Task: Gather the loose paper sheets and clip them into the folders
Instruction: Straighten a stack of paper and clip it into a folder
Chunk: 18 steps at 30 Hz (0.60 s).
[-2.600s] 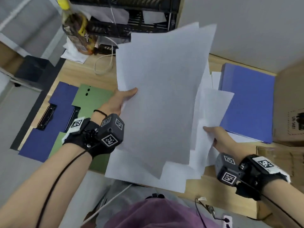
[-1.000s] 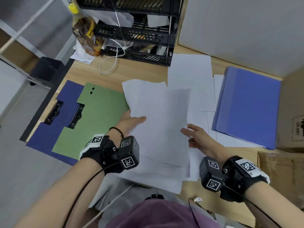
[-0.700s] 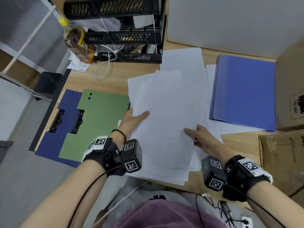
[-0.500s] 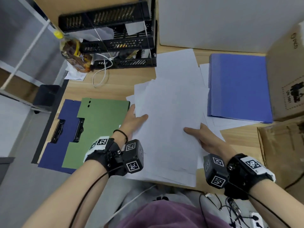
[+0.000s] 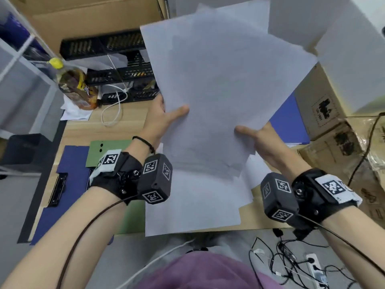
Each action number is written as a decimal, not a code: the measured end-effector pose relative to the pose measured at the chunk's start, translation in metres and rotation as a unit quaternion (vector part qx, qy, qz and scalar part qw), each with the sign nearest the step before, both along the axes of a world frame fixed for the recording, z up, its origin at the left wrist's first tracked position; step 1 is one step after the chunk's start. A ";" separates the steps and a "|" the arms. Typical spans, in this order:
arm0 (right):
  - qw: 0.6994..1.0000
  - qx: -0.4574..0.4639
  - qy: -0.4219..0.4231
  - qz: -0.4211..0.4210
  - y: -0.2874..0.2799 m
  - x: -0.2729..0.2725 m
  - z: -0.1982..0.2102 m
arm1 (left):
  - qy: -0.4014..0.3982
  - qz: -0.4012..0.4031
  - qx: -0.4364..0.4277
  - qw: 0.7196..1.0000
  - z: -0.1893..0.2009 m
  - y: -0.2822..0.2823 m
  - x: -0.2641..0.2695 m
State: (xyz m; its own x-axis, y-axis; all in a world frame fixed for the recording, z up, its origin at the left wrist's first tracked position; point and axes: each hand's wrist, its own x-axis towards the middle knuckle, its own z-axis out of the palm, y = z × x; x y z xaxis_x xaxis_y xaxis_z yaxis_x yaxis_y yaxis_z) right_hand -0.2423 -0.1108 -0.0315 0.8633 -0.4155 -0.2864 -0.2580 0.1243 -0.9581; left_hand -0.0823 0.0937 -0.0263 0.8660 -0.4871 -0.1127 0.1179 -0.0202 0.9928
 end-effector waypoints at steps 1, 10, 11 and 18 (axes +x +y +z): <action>1.000 -0.002 -0.017 -0.001 0.003 0.001 0.010 | -0.020 -0.007 -0.017 1.000 0.011 0.004 0.003; 0.999 -0.040 0.004 0.031 0.041 -0.012 -0.009 | -0.007 -0.075 0.065 0.995 -0.022 0.049 -0.007; 0.999 -0.038 0.007 0.029 0.046 -0.013 -0.012 | -0.004 -0.066 0.068 0.995 -0.028 0.052 -0.010; 0.996 -0.053 -0.076 -0.016 0.045 0.014 0.051 | -0.056 -0.036 -0.015 0.998 0.027 0.042 0.013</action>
State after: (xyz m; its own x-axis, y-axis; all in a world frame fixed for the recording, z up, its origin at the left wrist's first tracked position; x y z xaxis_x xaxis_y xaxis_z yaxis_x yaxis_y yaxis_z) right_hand -0.2283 -0.0660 0.0196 0.8787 -0.4651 -0.1071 -0.1067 0.0272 -0.9939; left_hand -0.0688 0.1355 0.0004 0.8351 -0.5501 -0.0018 0.0055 0.0050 1.0000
